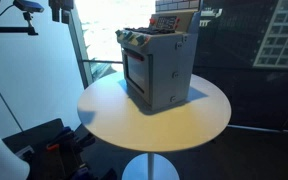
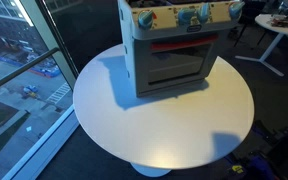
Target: Turn the third knob from the left clockwise
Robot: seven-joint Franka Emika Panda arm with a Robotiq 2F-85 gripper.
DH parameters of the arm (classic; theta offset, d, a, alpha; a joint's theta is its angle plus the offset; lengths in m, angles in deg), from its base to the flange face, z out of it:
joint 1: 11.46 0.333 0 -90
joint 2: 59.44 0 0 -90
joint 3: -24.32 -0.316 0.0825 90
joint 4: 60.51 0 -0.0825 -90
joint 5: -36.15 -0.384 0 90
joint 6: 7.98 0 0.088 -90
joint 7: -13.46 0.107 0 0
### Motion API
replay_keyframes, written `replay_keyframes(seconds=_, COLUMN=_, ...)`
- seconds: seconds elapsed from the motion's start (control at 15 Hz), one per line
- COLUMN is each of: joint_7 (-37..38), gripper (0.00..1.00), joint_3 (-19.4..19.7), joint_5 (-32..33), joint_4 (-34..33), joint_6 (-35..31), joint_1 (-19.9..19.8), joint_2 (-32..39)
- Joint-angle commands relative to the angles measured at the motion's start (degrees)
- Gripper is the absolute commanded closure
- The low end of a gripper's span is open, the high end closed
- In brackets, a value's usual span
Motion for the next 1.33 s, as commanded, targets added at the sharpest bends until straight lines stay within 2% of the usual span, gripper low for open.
replay_keyframes(seconds=0.0, joint_7=-0.17, gripper=0.0, joint_3=-0.33, joint_5=-0.11, joint_4=-0.16, joint_6=0.18, joint_1=-0.45, joint_2=0.03)
replay_keyframes(seconds=0.93, joint_7=-0.17, gripper=0.0, joint_3=-0.33, joint_5=-0.11, joint_4=-0.16, joint_6=0.17, joint_1=-0.45, joint_2=0.02)
replay_keyframes(seconds=1.27, joint_7=0.09, gripper=0.0, joint_3=-0.45, joint_5=0.72, joint_4=-3.59, joint_6=-1.02, joint_1=-0.93, joint_2=2.69)
